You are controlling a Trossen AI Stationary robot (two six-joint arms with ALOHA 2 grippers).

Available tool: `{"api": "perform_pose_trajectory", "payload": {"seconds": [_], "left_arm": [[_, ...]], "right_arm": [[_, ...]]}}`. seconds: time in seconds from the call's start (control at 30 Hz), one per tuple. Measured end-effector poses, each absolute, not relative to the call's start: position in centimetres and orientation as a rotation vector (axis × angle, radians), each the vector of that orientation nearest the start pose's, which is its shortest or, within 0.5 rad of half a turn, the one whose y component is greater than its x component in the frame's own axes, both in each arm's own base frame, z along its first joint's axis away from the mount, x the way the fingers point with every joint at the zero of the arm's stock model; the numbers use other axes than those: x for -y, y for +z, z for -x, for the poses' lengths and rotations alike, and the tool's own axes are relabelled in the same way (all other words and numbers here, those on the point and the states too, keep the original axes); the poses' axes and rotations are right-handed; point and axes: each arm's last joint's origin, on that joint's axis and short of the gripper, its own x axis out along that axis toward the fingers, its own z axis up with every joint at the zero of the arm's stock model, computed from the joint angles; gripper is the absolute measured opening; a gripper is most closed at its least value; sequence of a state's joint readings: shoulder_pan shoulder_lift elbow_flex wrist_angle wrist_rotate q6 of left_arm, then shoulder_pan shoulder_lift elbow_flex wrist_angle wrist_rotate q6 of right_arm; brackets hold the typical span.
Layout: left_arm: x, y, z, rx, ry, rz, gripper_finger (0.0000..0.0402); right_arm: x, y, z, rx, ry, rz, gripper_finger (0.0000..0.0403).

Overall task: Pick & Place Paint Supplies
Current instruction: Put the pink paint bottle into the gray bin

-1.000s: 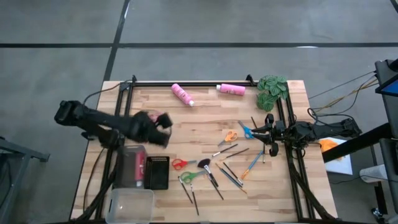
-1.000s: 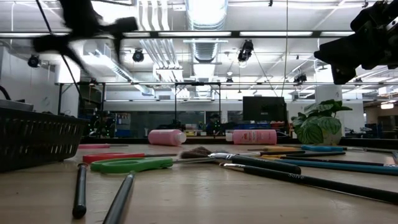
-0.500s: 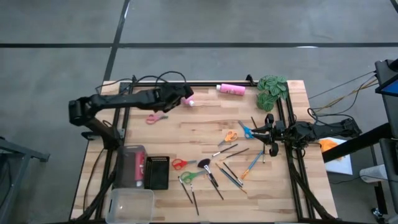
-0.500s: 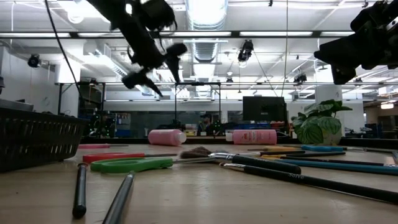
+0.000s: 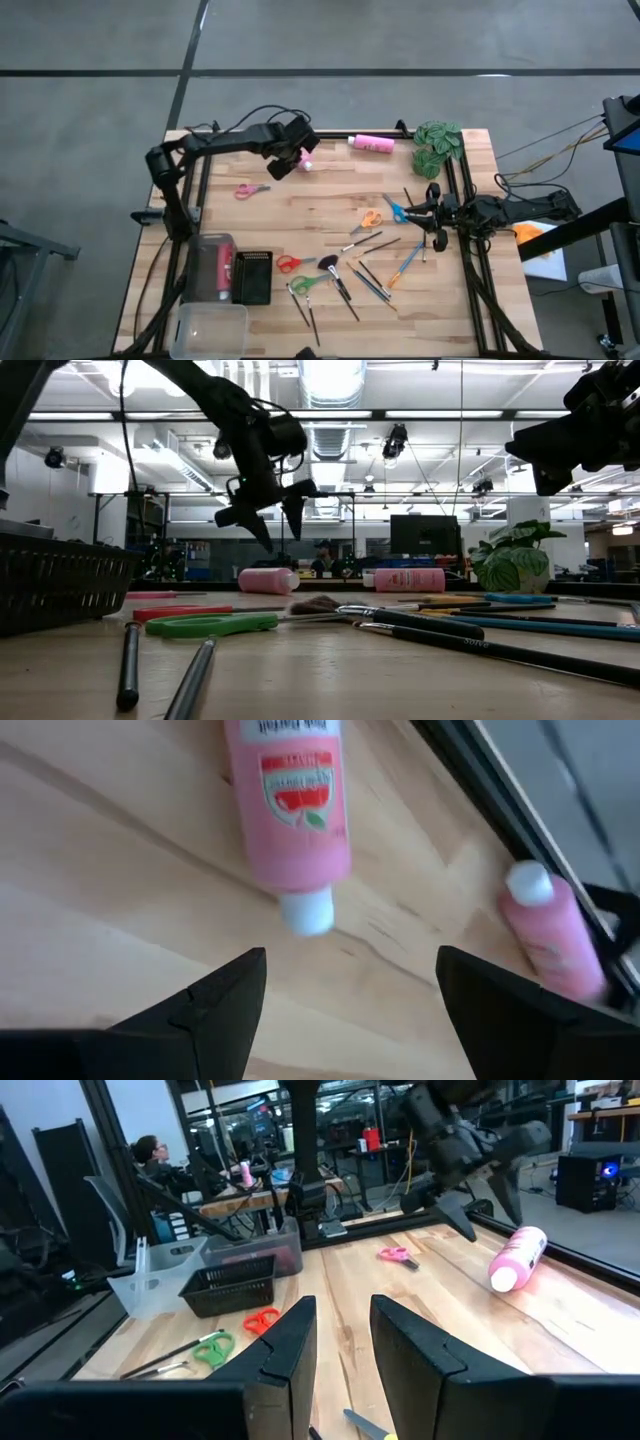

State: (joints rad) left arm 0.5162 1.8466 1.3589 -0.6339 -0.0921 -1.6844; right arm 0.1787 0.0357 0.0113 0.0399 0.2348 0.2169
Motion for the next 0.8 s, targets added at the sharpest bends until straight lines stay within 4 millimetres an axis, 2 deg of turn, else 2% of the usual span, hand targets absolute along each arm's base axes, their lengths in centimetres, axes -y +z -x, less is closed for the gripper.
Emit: {"api": "perform_pose_trajectory", "payload": {"seconds": [0.57, 0.8], "left_arm": [[-21.9, 17.1, -32.6, -0.423, 1.506, 1.712, 0.0296], [-22.3, 16.8, -32.3, -0.448, 1.513, 1.692, 0.0296]], "right_arm": [[-1.1, 16.8, -9.8, 0.021, -0.055, -0.220, 0.0095], [-1.1, 16.8, -9.8, 0.021, -0.055, -0.220, 0.0095]]}}
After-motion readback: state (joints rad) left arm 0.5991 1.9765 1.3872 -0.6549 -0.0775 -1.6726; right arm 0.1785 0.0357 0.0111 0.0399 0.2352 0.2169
